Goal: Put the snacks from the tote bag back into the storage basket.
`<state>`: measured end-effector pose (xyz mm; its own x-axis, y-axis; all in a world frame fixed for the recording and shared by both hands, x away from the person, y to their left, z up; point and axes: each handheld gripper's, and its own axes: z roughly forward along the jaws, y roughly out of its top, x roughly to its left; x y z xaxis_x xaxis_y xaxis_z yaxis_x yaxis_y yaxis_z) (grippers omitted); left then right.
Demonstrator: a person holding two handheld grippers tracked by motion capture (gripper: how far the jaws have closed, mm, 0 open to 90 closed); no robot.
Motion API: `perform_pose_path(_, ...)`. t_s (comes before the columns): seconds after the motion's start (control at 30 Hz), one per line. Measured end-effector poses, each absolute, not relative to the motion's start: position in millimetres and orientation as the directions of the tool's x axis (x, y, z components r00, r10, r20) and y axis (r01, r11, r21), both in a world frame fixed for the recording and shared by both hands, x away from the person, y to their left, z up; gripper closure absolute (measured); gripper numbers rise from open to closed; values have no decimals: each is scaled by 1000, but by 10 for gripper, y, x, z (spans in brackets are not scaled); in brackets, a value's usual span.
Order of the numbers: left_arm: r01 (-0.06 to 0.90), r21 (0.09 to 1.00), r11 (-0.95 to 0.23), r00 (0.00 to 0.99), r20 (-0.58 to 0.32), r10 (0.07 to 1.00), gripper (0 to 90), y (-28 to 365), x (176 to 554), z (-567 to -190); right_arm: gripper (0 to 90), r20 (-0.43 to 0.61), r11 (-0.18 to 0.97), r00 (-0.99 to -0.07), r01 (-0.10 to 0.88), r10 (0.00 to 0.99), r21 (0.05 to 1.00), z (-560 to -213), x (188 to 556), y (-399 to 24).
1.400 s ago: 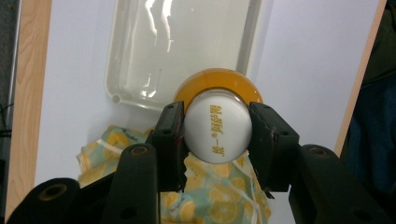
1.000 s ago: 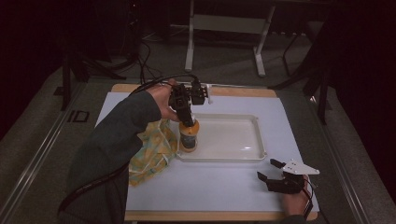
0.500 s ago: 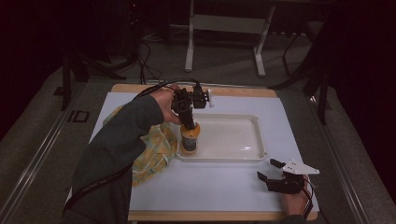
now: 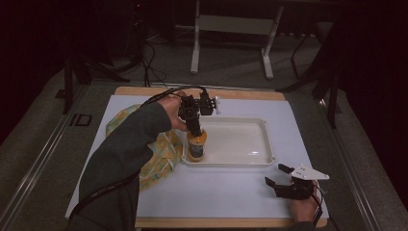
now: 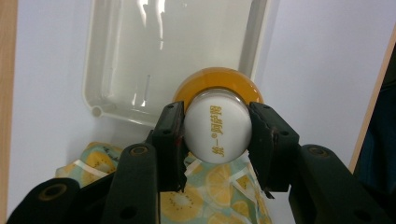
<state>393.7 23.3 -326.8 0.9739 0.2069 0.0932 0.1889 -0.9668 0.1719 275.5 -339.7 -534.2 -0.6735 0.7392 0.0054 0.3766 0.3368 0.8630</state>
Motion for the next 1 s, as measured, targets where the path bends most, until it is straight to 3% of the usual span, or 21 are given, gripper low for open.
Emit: perform_pose_path(1.0, 207, 112, -972, 974, 73, 216, 587, 275, 3973, -3503, 201, 8, 329, -673, 372, 740, 868, -5340, 2748, -3406)
